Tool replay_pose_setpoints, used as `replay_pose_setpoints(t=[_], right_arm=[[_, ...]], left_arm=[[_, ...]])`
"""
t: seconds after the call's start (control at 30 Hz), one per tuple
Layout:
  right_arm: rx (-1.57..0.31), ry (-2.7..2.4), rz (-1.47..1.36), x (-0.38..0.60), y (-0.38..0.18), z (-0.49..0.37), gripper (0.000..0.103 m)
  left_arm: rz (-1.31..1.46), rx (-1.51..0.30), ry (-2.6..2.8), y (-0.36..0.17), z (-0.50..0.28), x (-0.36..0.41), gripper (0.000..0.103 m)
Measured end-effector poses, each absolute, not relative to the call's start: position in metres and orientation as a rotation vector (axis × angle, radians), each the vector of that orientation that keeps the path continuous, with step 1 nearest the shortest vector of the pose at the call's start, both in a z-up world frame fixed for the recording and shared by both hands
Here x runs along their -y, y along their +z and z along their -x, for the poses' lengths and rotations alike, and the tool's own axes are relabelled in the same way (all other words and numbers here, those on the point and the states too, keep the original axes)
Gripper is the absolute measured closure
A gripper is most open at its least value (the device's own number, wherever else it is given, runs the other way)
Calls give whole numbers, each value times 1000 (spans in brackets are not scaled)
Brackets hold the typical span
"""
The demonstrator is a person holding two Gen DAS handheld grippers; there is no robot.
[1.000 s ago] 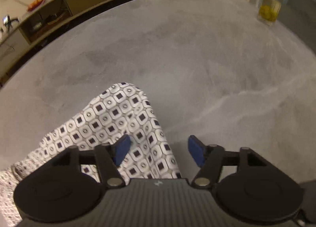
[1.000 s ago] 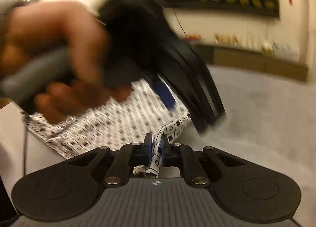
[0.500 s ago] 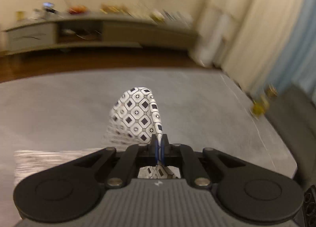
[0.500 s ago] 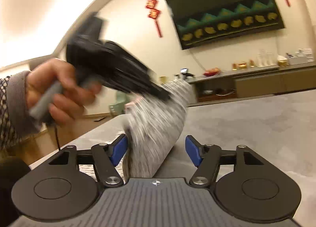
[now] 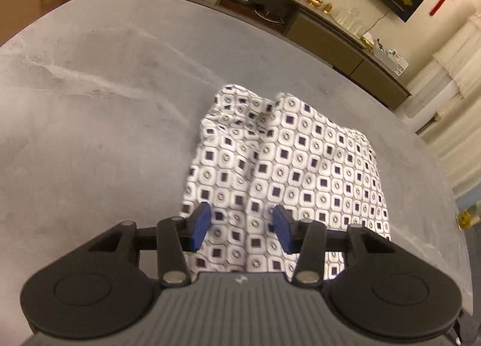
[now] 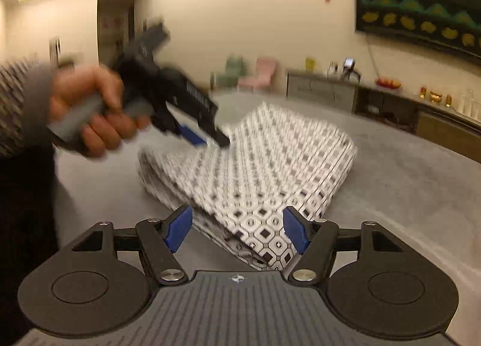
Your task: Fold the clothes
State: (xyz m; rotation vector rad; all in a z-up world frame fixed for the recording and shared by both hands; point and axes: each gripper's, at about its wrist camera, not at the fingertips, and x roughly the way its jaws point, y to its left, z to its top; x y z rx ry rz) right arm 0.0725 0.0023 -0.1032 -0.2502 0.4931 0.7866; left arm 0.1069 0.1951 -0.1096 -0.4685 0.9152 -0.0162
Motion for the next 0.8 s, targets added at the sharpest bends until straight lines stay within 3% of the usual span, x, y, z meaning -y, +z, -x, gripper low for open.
replay_pose_setpoints(t=[0.2, 0.3, 0.43, 0.53, 0.6, 0.63, 0.8], right_arm=[[-581, 341, 310, 37, -110, -138, 43], [-534, 206, 236, 75, -87, -133, 42], [-432, 456, 241, 27, -65, -84, 43], [-459, 662, 348, -36, -87, -67, 45], [-517, 657, 379, -54, -108, -77, 62], [-563, 634, 368, -53, -116, -87, 64], [-569, 626, 343, -45, -105, -76, 63]], left_arm=[[396, -885, -339, -96, -96, -146, 61], [479, -811, -332, -84, -100, -169, 59], [510, -865, -230, -100, -119, -183, 61], [470, -899, -167, -117, -129, -180, 69], [489, -887, -175, -121, -126, -186, 71], [512, -885, -178, -122, -125, -190, 76], [611, -875, -183, -124, -122, -209, 79]])
